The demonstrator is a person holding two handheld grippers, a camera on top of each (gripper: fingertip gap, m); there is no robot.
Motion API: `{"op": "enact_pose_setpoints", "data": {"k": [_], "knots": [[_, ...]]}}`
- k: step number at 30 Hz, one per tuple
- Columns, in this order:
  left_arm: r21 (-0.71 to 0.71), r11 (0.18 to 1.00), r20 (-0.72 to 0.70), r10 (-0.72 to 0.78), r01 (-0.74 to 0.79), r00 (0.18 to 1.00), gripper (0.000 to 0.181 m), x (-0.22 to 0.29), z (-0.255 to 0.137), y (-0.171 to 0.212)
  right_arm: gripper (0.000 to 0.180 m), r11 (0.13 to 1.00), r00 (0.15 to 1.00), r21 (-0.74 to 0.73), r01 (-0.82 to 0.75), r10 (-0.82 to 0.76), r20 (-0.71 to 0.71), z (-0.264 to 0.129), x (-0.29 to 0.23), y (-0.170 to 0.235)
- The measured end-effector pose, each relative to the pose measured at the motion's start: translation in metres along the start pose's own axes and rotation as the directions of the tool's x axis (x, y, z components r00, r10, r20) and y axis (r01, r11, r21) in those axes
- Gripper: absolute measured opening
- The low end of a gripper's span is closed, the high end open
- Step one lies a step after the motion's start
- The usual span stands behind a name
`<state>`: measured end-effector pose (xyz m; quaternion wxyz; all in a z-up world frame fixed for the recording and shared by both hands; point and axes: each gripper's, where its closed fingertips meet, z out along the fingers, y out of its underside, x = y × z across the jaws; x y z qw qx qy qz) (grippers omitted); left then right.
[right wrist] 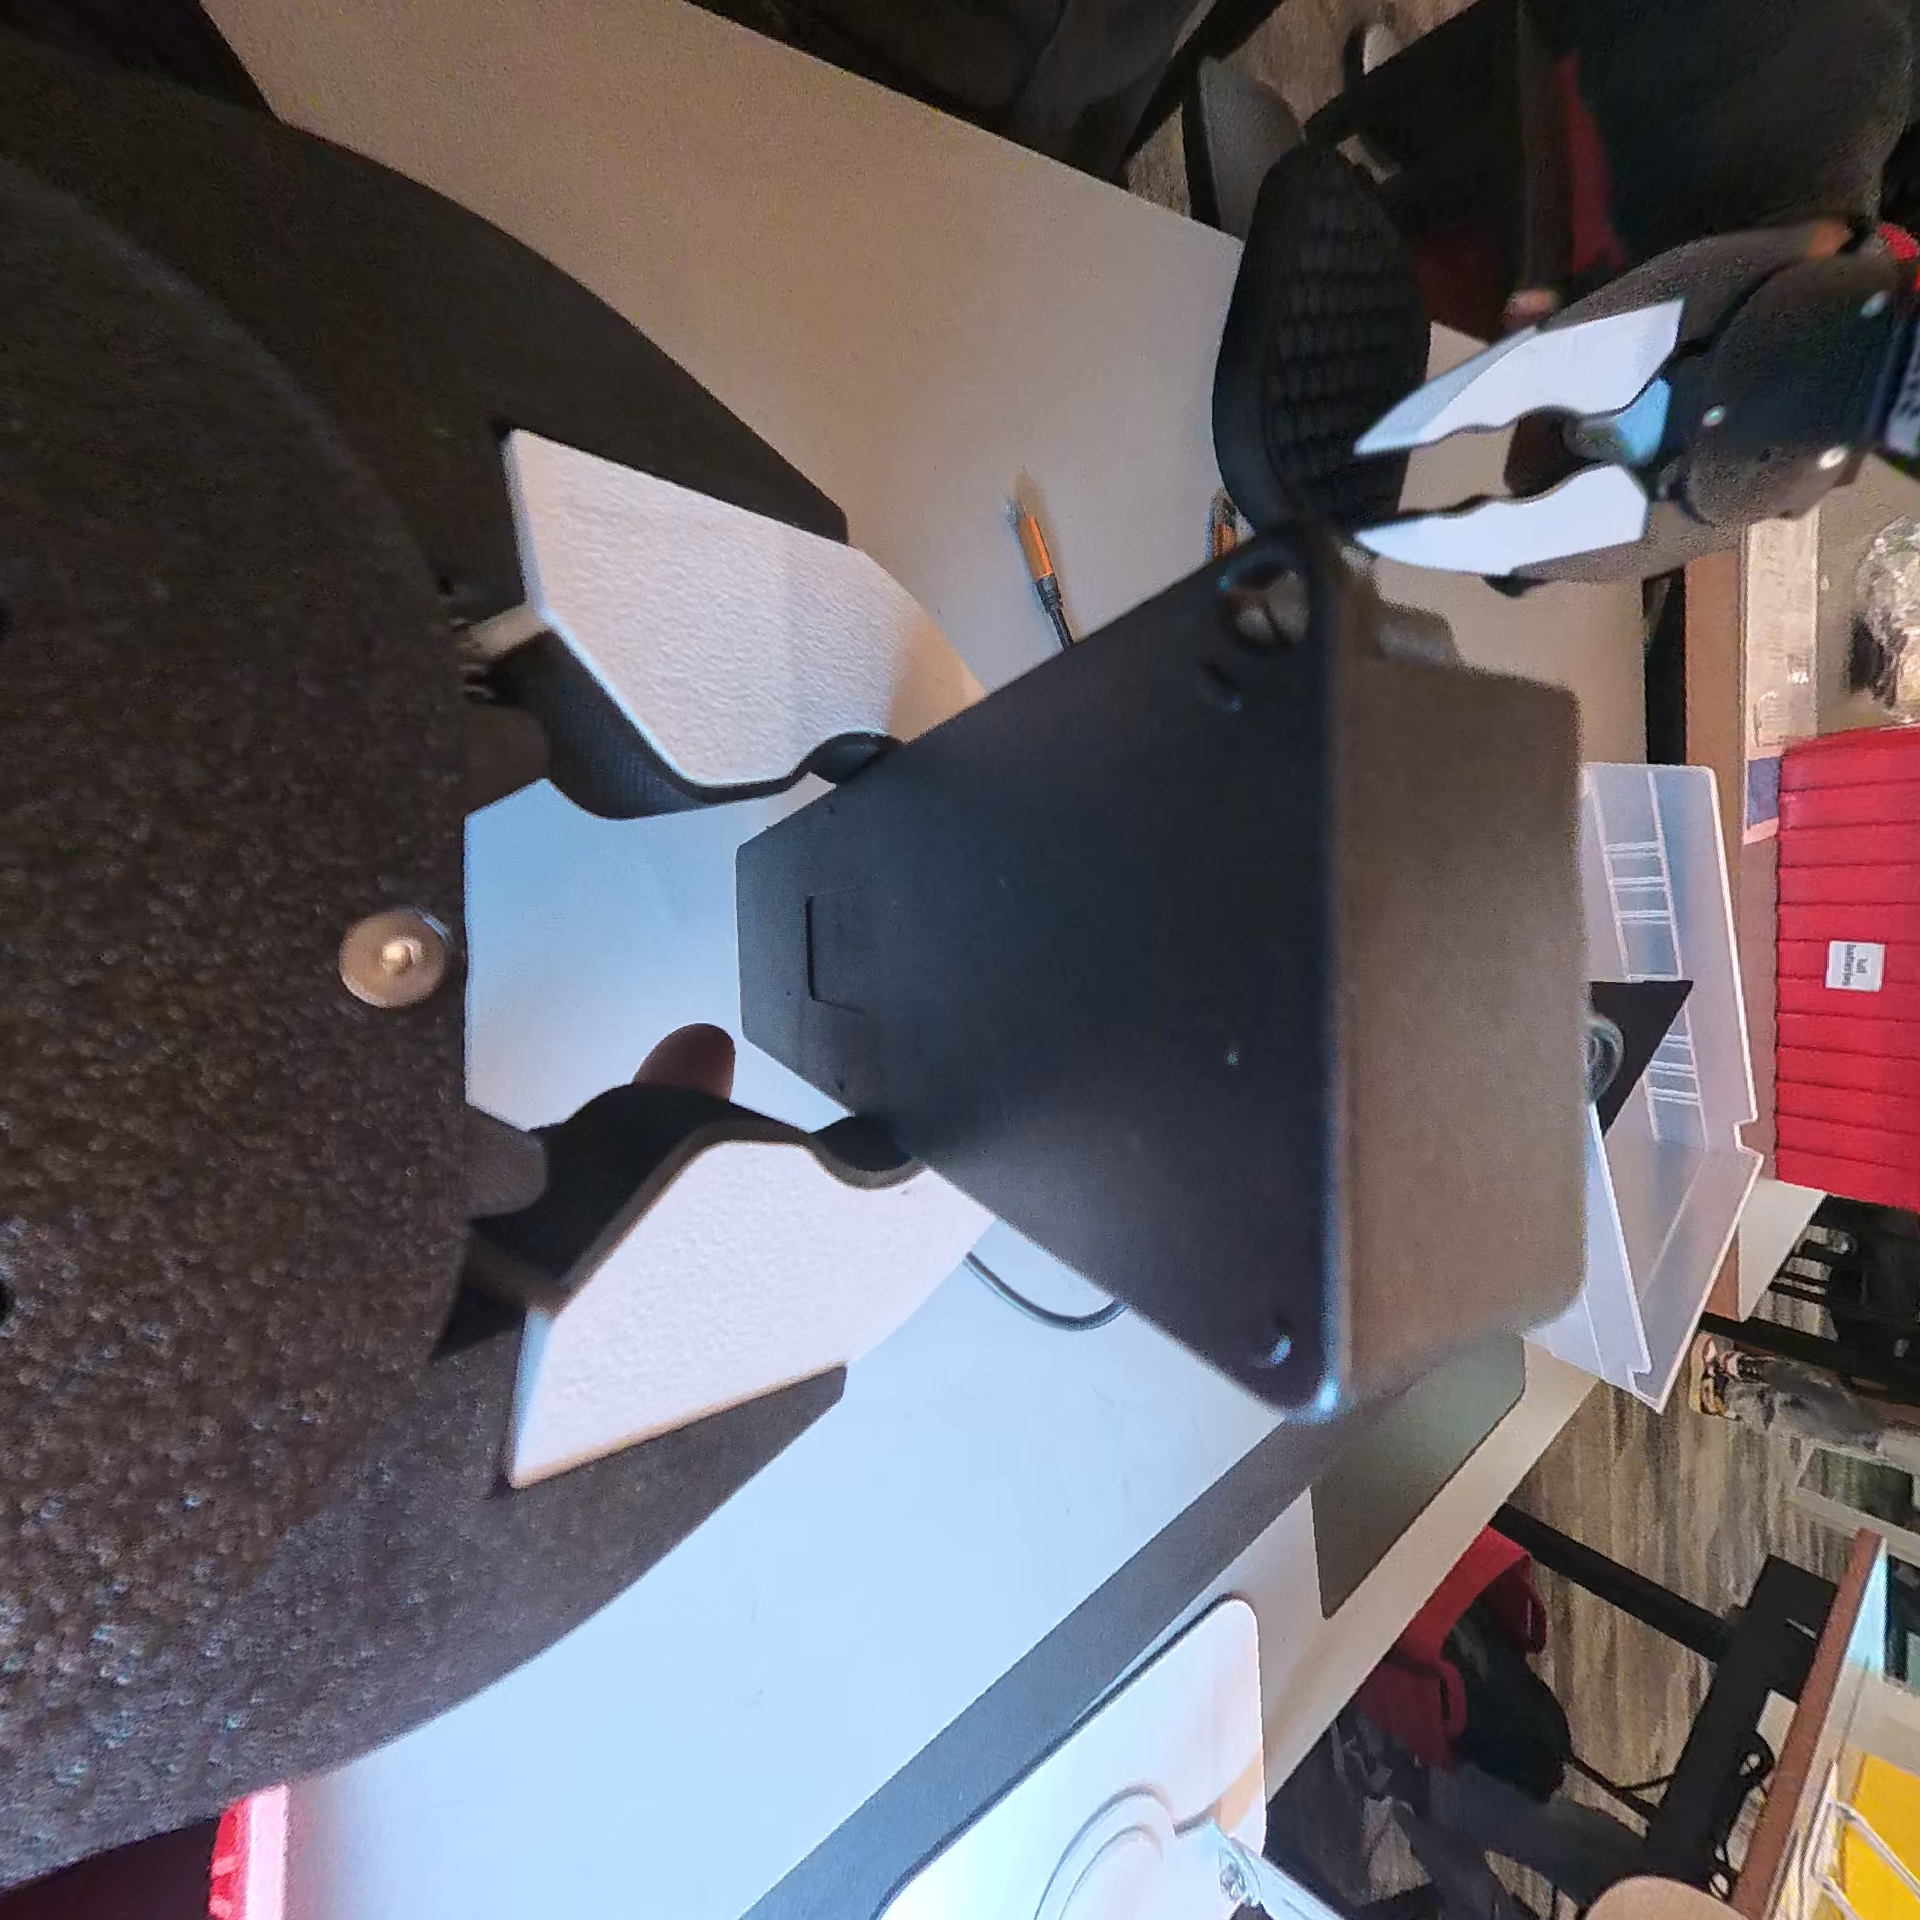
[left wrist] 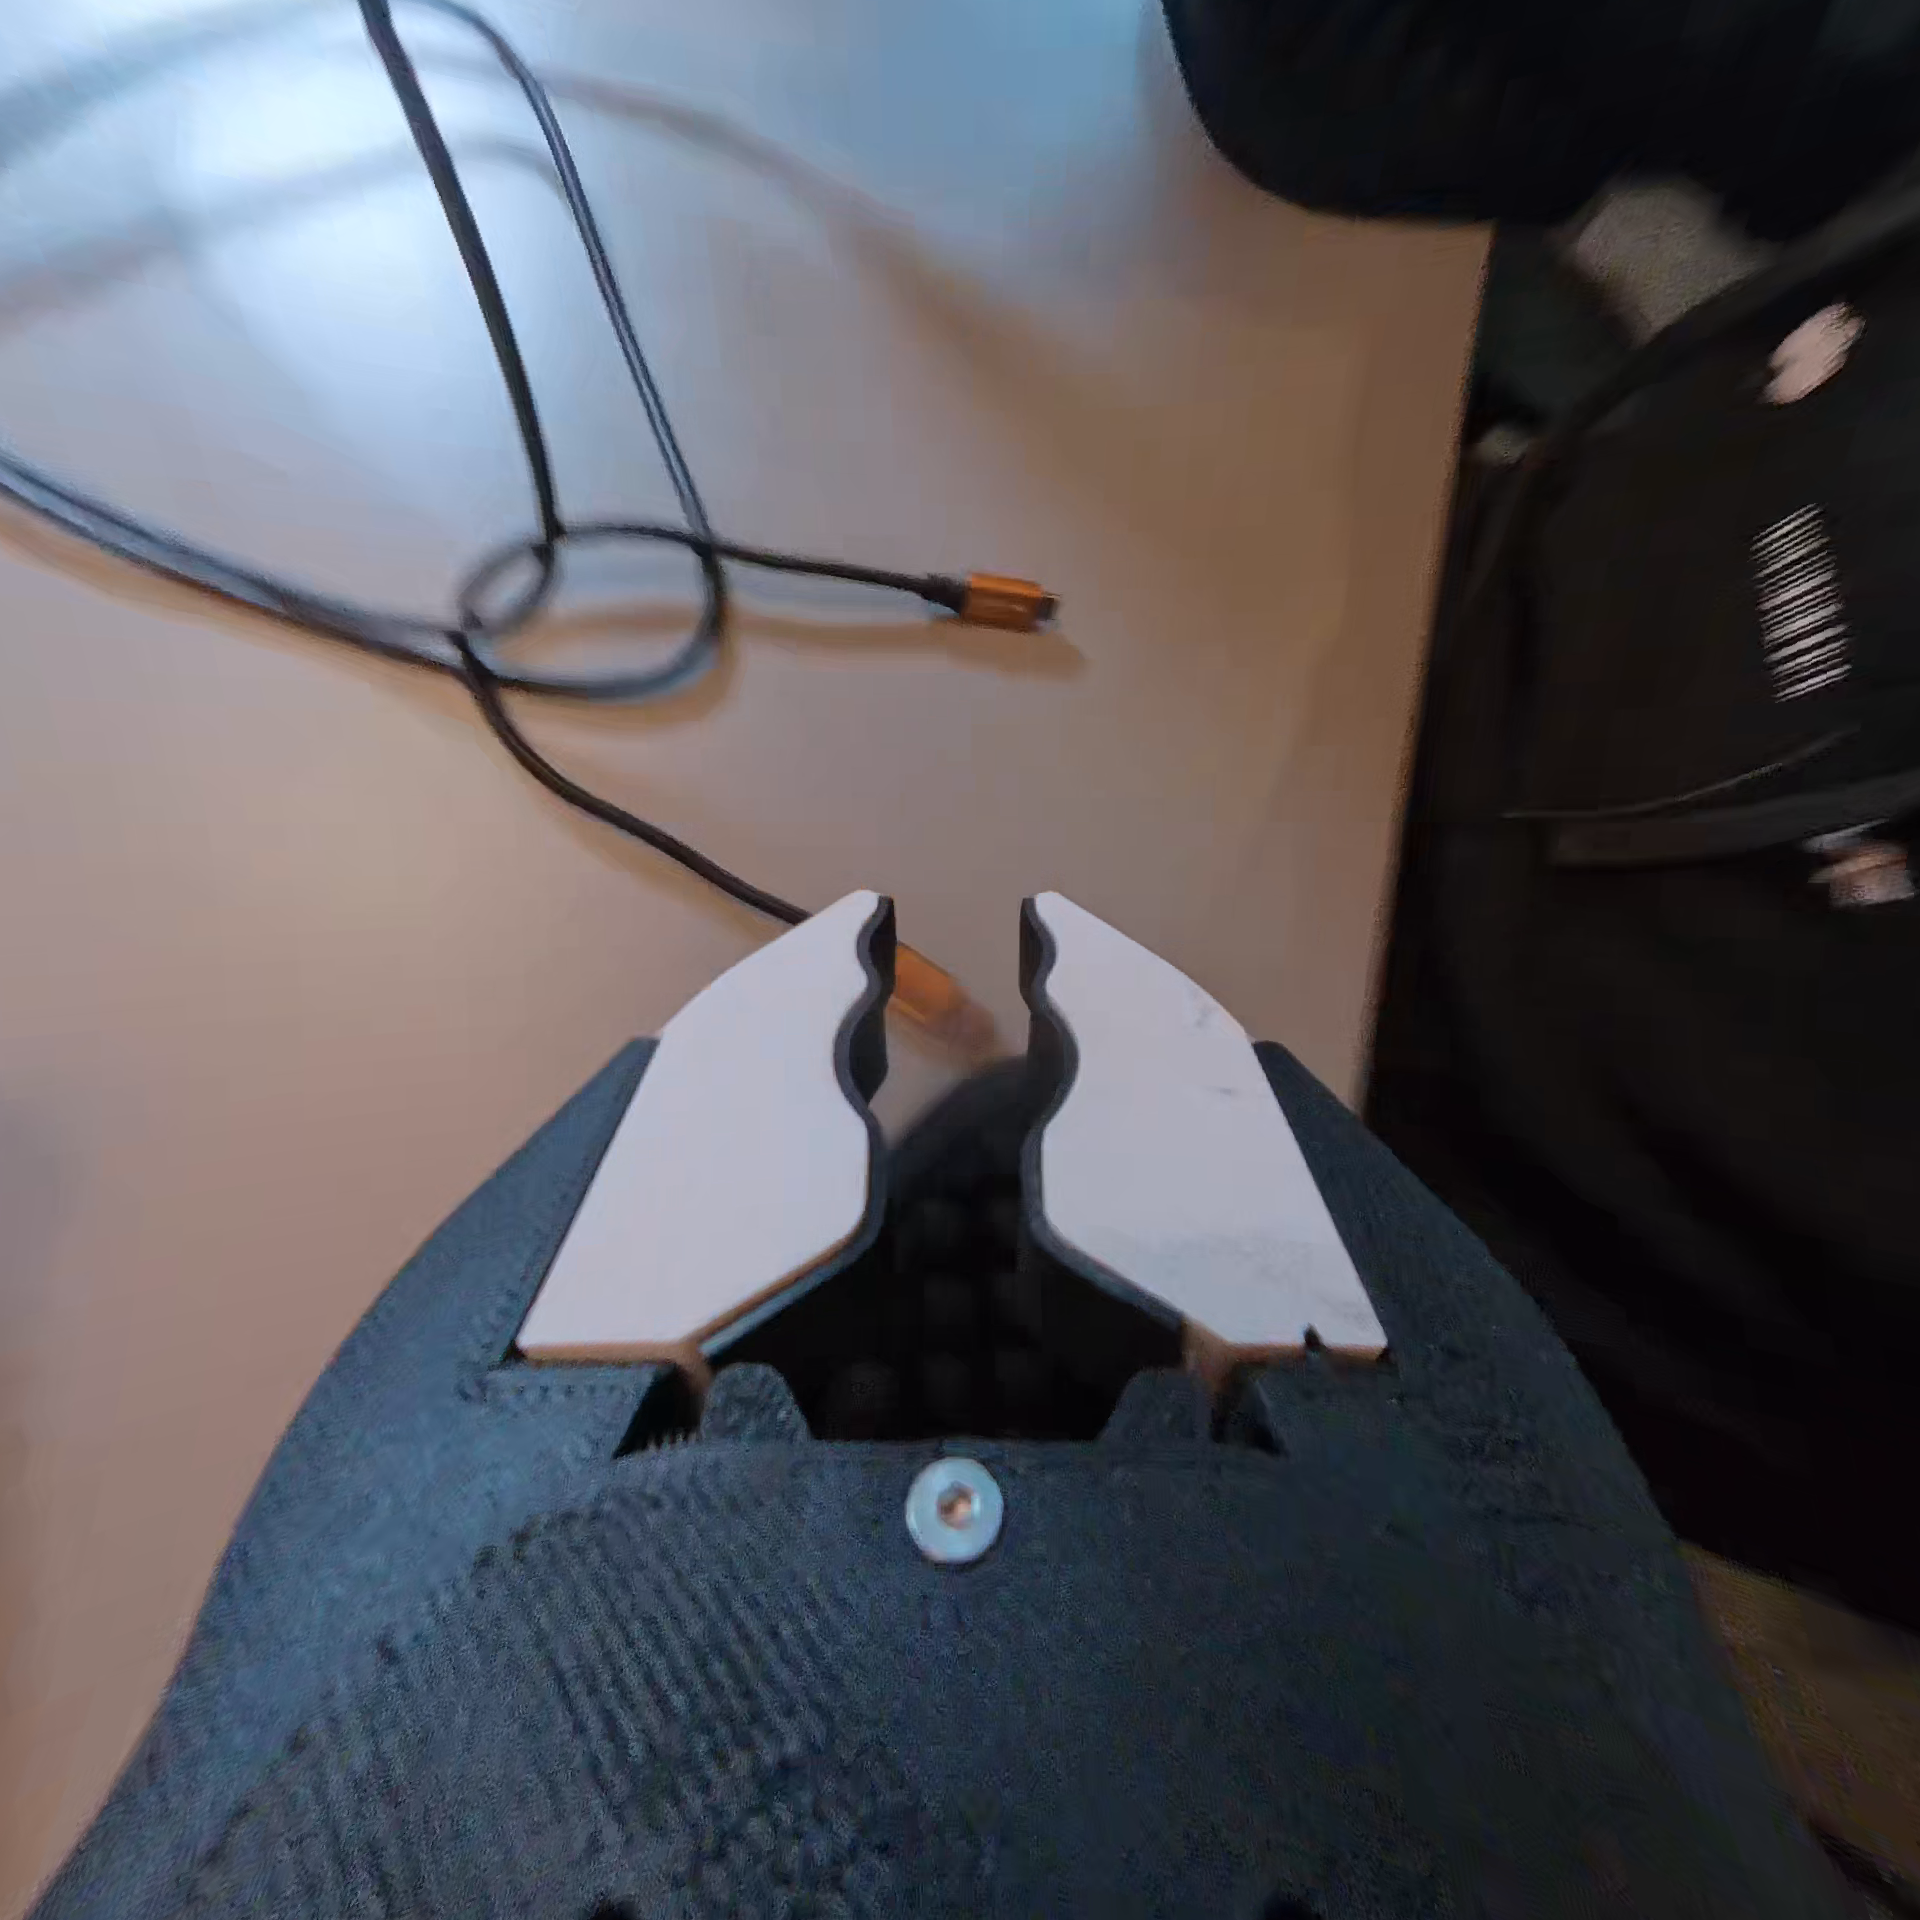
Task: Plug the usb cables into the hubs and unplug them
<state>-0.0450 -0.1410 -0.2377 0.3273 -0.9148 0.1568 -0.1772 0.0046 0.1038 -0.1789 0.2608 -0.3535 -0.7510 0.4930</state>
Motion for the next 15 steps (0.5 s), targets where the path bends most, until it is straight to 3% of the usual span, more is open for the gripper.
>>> {"op": "enact_pose_setpoints", "data": {"k": [1,3,5,9,15], "knots": [[-0.027,0.995,0.069,0.102,-0.101,0.992,0.021,-0.013,0.003,-0.005,0.064,1.0,1.0,0.001,-0.003,0.003,-0.002,0.0,0.001,0.0],[-0.169,0.95,0.182,0.293,-0.264,0.939,0.021,-0.046,0.011,-0.008,0.064,1.0,1.0,0.005,-0.008,0.008,-0.008,-0.001,0.001,0.001],[-0.291,0.885,0.199,0.427,-0.363,0.882,0.022,-0.075,0.021,-0.011,0.064,1.0,1.0,0.007,-0.011,0.011,-0.011,-0.002,0.001,0.001],[-0.342,0.924,0.105,0.216,-0.169,0.971,0.027,-0.101,0.05,-0.017,0.064,1.0,1.0,0.003,-0.014,0.014,-0.015,-0.002,0.002,0.003],[-0.405,0.913,0.125,0.117,-0.057,0.985,0.006,-0.116,0.066,-0.014,0.064,1.0,1.0,-0.008,-0.015,0.015,-0.016,-0.003,0.004,0.007]]}}
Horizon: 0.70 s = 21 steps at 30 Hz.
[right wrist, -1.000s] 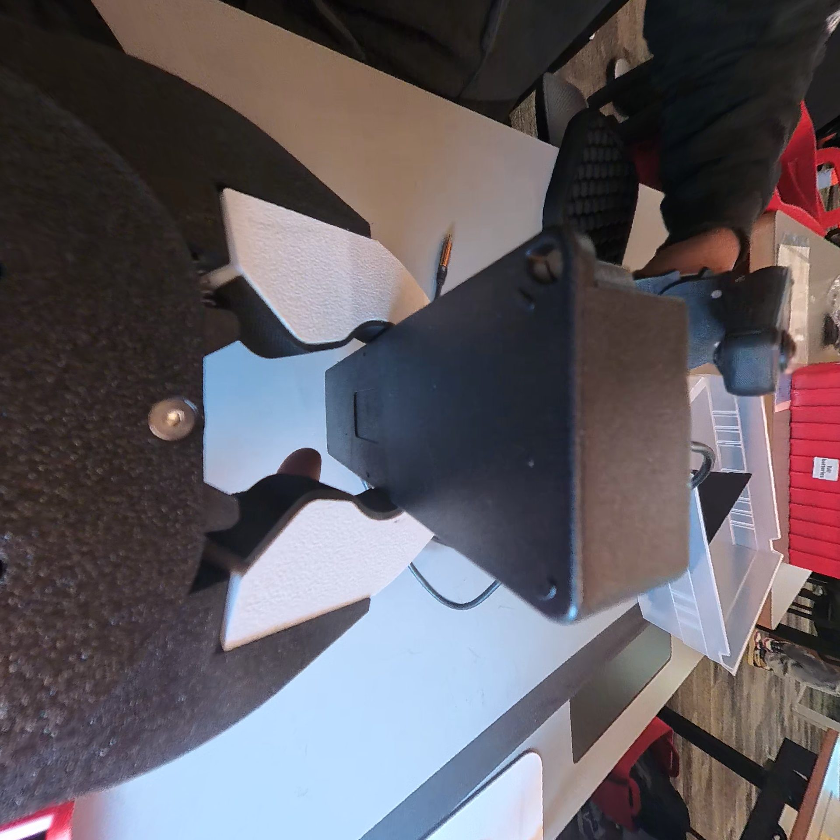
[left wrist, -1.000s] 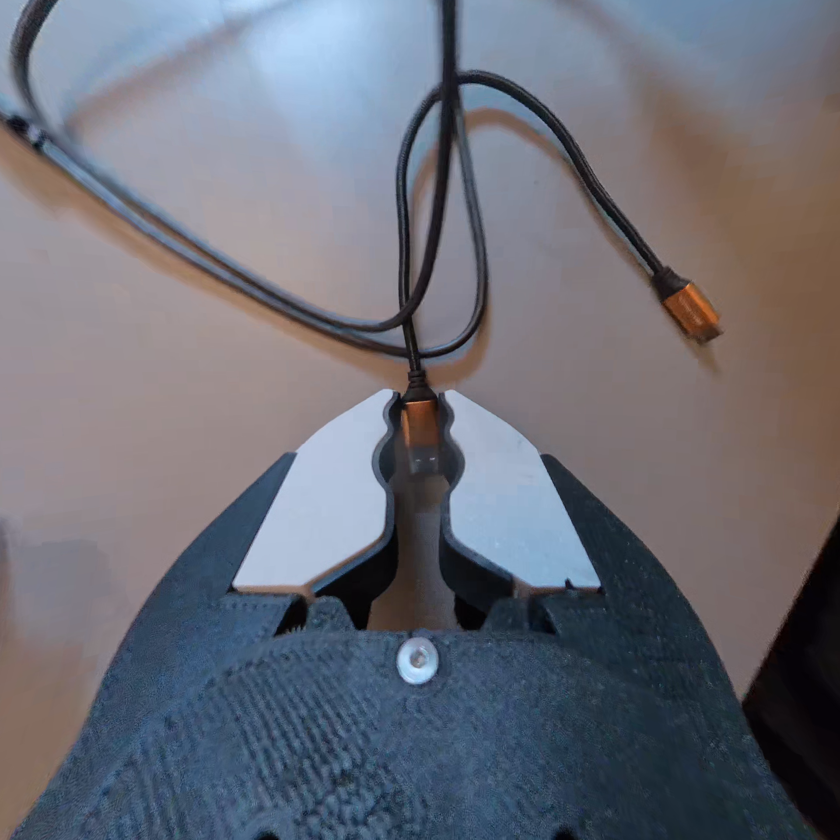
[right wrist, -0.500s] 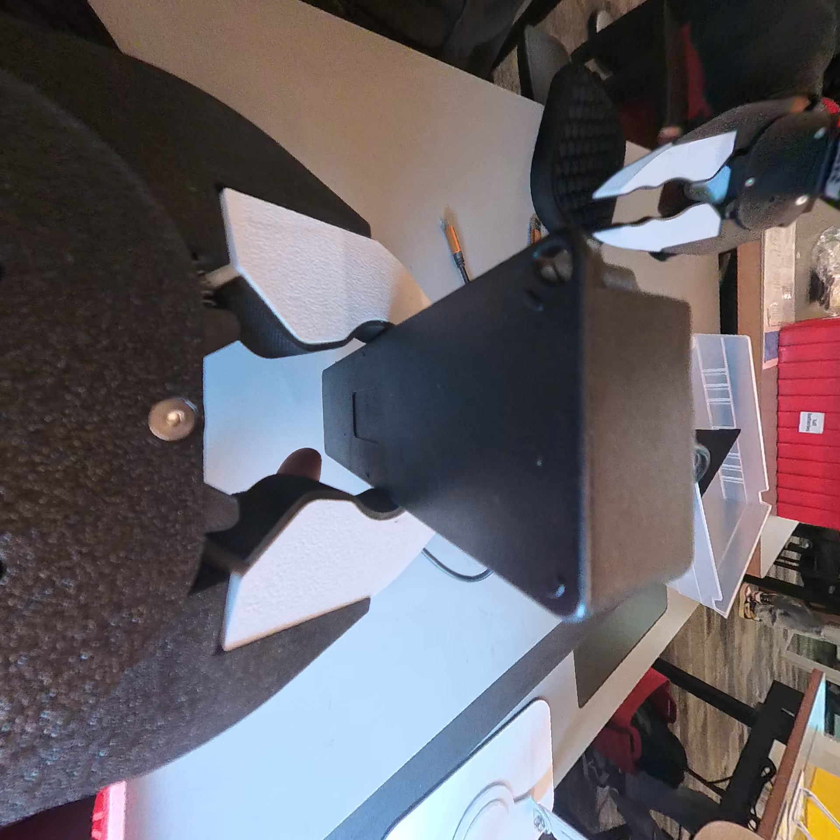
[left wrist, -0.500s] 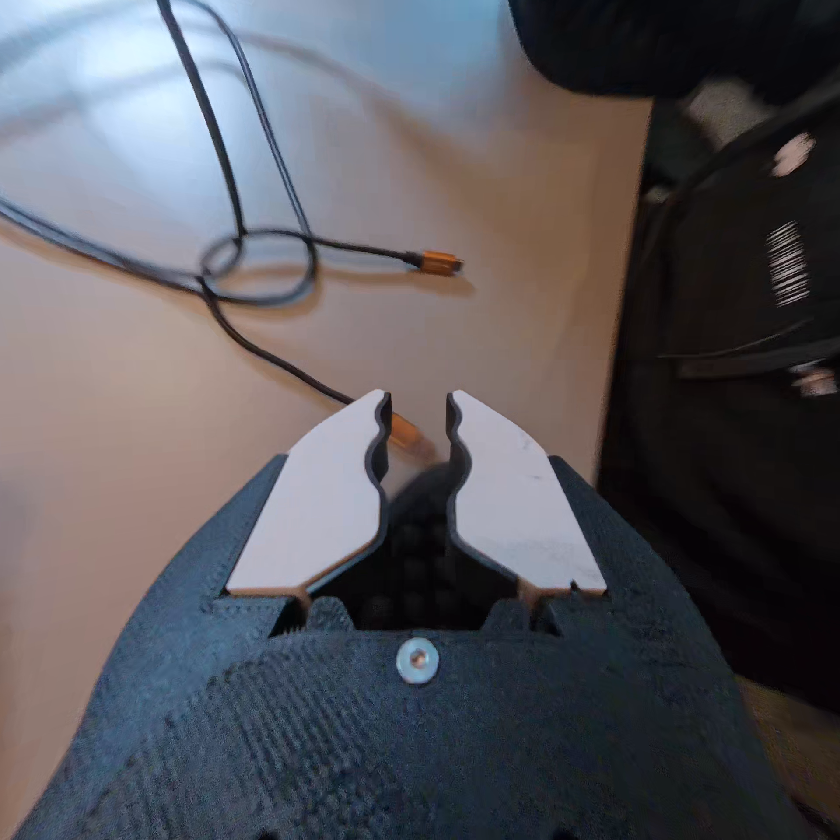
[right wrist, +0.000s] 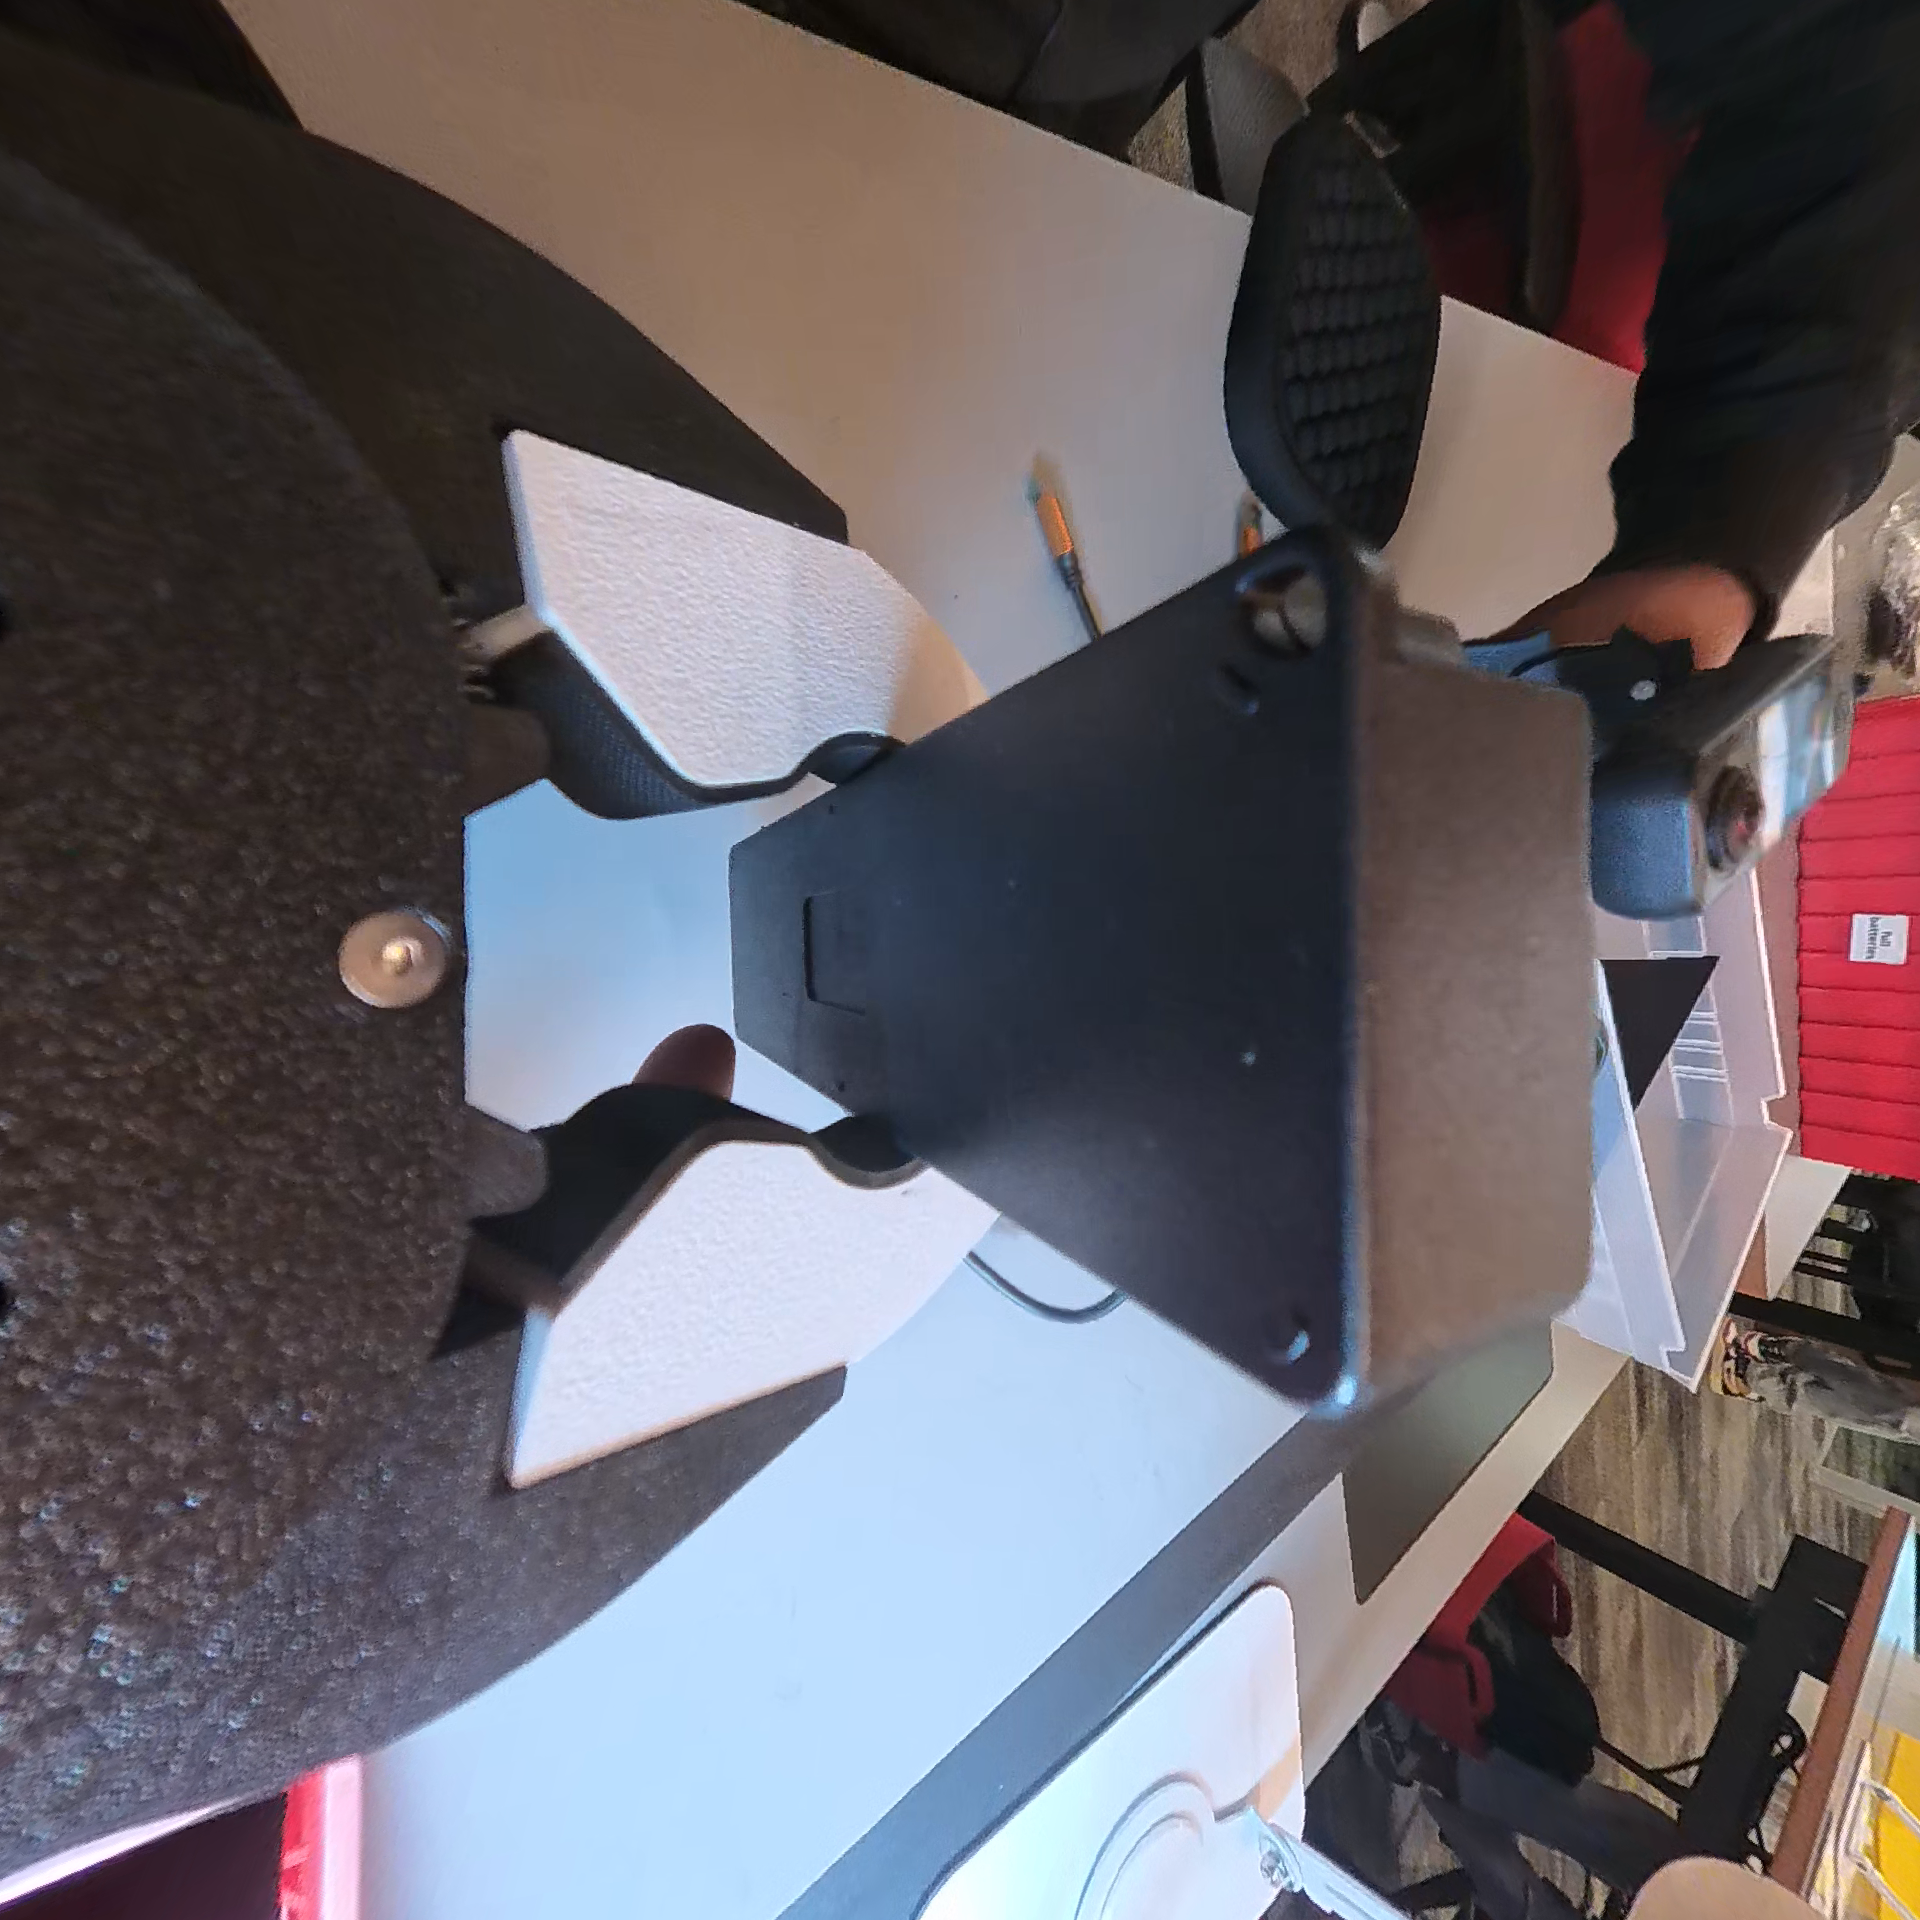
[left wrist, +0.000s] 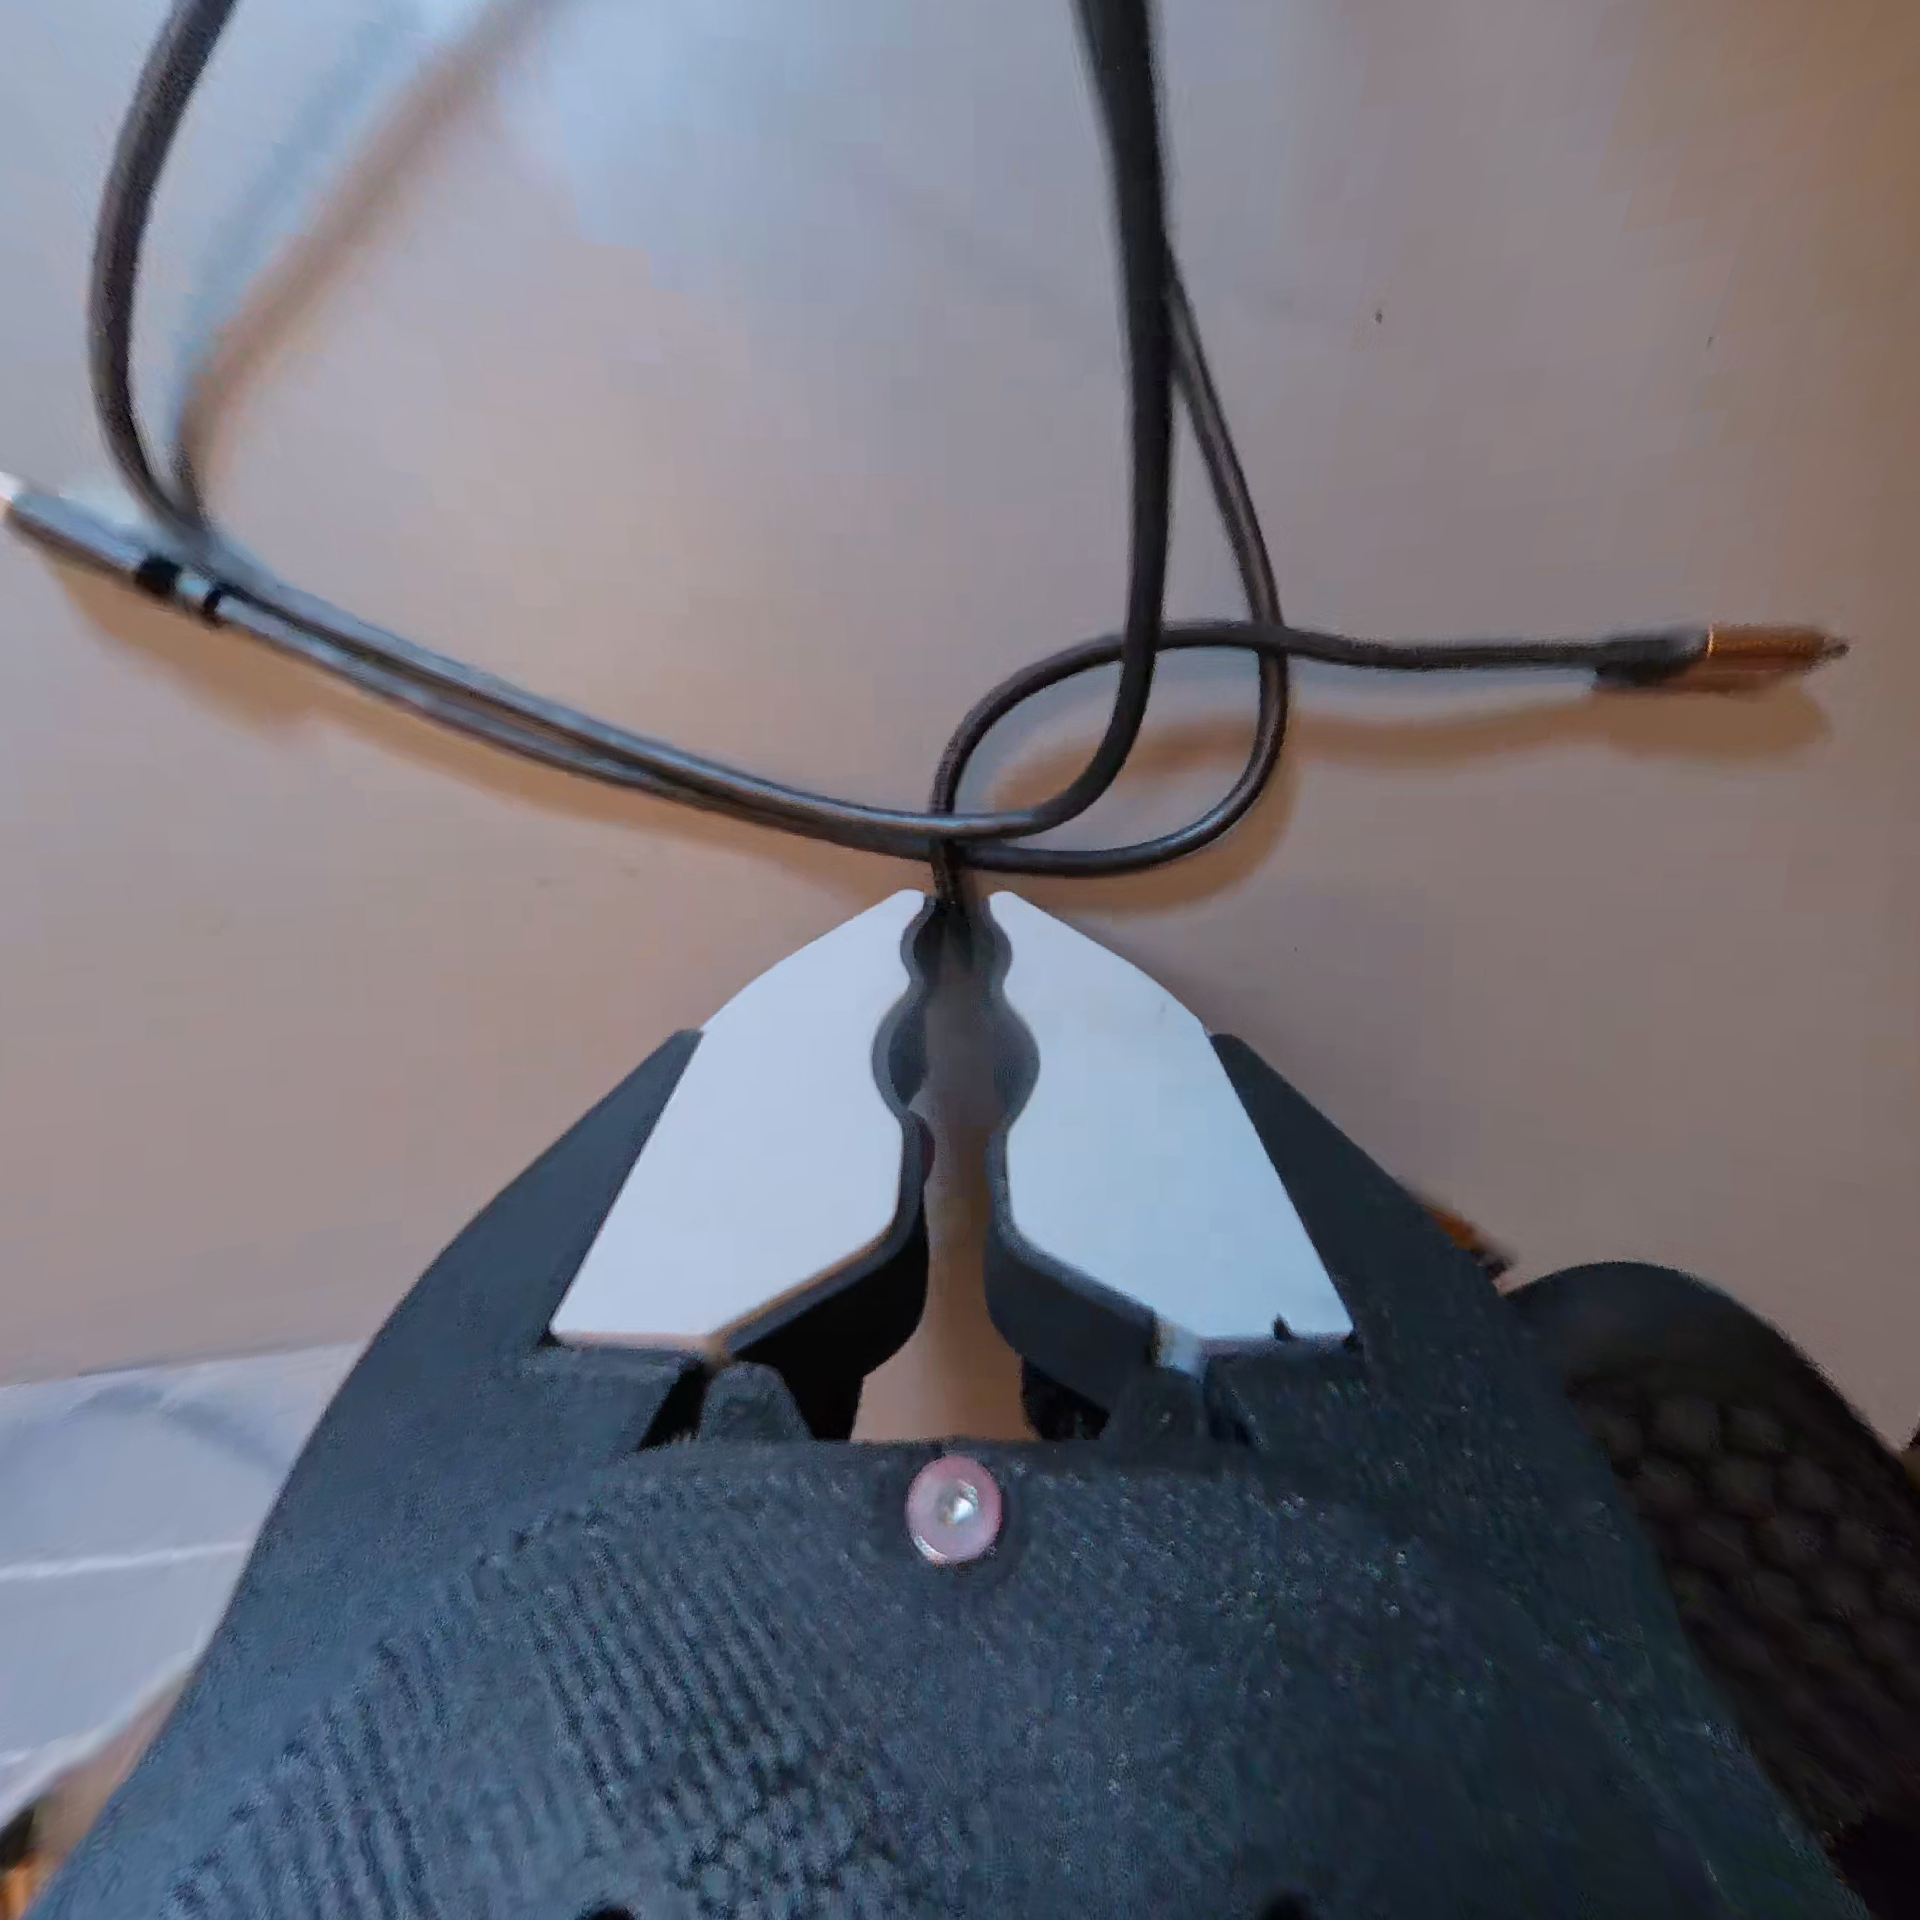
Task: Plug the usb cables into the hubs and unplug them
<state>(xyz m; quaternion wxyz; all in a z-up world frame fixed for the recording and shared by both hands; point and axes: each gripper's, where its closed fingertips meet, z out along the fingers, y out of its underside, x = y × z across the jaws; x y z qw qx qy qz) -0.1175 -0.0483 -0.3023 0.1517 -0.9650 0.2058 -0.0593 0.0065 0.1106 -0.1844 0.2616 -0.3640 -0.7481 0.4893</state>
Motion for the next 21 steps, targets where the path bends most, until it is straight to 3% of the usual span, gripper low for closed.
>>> {"op": "enact_pose_setpoints", "data": {"k": [4,8,11,13,16,19,21], "knots": [[0.098,0.983,-0.061,-0.147,0.152,0.987,0.004,0.005,-0.035,-0.001,0.064,1.0,1.0,0.008,0.0,0.0,-0.011,-0.004,0.004,-0.001],[0.23,0.957,-0.124,-0.153,0.178,0.98,0.004,0.031,-0.094,-0.011,0.064,1.0,1.0,0.014,-0.002,0.002,-0.024,-0.008,0.007,-0.002],[0.402,0.885,-0.16,-0.184,0.234,0.97,0.004,0.044,-0.139,-0.04,0.064,1.0,1.0,0.014,-0.008,0.008,-0.025,-0.007,0.008,-0.001],[0.503,0.79,-0.198,-0.289,0.35,0.937,0.004,0.037,-0.156,-0.057,0.064,1.0,1.0,0.008,-0.008,0.009,-0.025,-0.006,0.008,0.0],[0.566,0.645,-0.246,-0.462,0.513,0.852,0.004,0.009,-0.146,-0.051,0.064,1.0,0.999,-0.001,-0.002,0.002,-0.032,-0.005,0.007,0.002],[0.621,0.391,-0.338,-0.648,0.679,0.682,0.004,-0.026,-0.122,-0.016,0.064,1.0,0.999,0.004,-0.003,0.003,-0.04,-0.008,0.009,0.001],[0.674,0.213,-0.354,-0.748,0.708,0.562,0.004,-0.041,-0.109,0.018,0.064,1.0,0.999,0.01,-0.006,0.006,-0.046,-0.011,0.01,0.001]]}}
